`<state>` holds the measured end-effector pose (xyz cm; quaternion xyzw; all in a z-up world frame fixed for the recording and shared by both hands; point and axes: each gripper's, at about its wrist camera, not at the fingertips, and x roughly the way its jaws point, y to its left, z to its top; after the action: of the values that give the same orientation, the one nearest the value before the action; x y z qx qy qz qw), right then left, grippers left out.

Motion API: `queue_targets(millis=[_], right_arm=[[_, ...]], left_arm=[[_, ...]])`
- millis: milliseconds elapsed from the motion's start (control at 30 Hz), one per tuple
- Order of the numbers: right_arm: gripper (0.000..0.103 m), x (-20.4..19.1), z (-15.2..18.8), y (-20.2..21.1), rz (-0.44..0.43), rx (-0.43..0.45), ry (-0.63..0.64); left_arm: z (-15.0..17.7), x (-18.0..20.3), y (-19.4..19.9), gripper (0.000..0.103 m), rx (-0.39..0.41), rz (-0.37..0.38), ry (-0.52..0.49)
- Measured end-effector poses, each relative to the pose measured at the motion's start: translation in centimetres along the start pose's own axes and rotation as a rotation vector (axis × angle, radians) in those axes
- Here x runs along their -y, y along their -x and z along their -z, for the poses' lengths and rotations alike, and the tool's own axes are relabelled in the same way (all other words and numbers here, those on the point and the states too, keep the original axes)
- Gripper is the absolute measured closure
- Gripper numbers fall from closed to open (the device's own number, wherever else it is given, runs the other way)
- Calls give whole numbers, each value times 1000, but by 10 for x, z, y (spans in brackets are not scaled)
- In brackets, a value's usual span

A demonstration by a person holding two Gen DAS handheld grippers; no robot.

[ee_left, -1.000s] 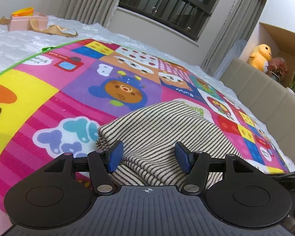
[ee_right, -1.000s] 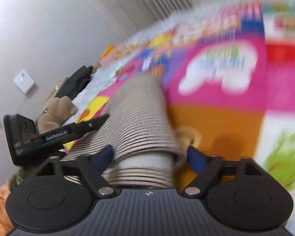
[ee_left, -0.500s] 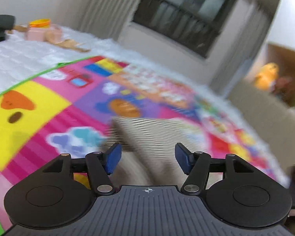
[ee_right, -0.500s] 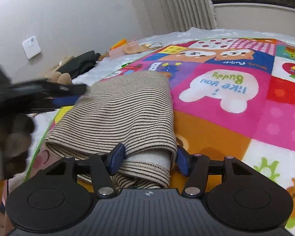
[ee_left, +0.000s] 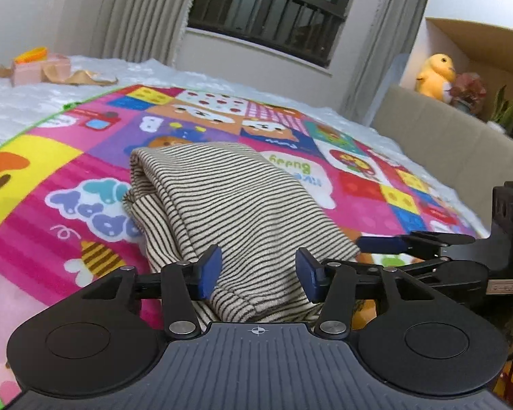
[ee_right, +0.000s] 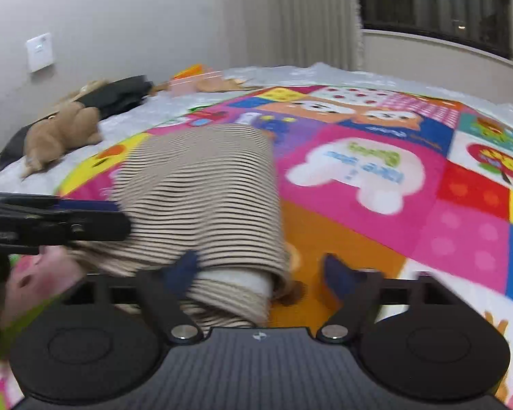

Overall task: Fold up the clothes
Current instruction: 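Release the folded bundle on the mat and lift both grippers away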

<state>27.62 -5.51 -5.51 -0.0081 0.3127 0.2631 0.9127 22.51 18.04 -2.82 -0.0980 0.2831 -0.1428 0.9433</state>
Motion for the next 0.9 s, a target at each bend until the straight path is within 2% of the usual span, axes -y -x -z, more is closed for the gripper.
queue_targets(millis=[67,100,133,167,200,300,367,533,733,900], right_arm=[[13,9,2,6,-29,11,-72],[13,13,4,9,-44,17,-107],[13,17,5,13,-58,23,-138],[10,17,9,21,-66,34,-138],[1,17,14,30,-75,44,-138],[0,19,28,56,-87,75,-129],[0,21,38,72,-84,86,-118],[0,20,60,97,-40,77,-68],[0,22,77,111,-12,85,-27],[0,33,87,105,26,40,-75]], left_arm=[[5,10,5,50,28,-60,1],[8,17,10,44,48,-96,14],[12,24,16,27,66,-133,38],[15,30,23,16,80,-175,77],[21,35,28,7,85,-209,123],[44,47,40,4,68,-288,256],[63,56,43,3,37,-352,293],[91,88,54,0,49,-486,211],[108,111,53,0,59,-561,140],[116,117,53,0,81,-586,106]])
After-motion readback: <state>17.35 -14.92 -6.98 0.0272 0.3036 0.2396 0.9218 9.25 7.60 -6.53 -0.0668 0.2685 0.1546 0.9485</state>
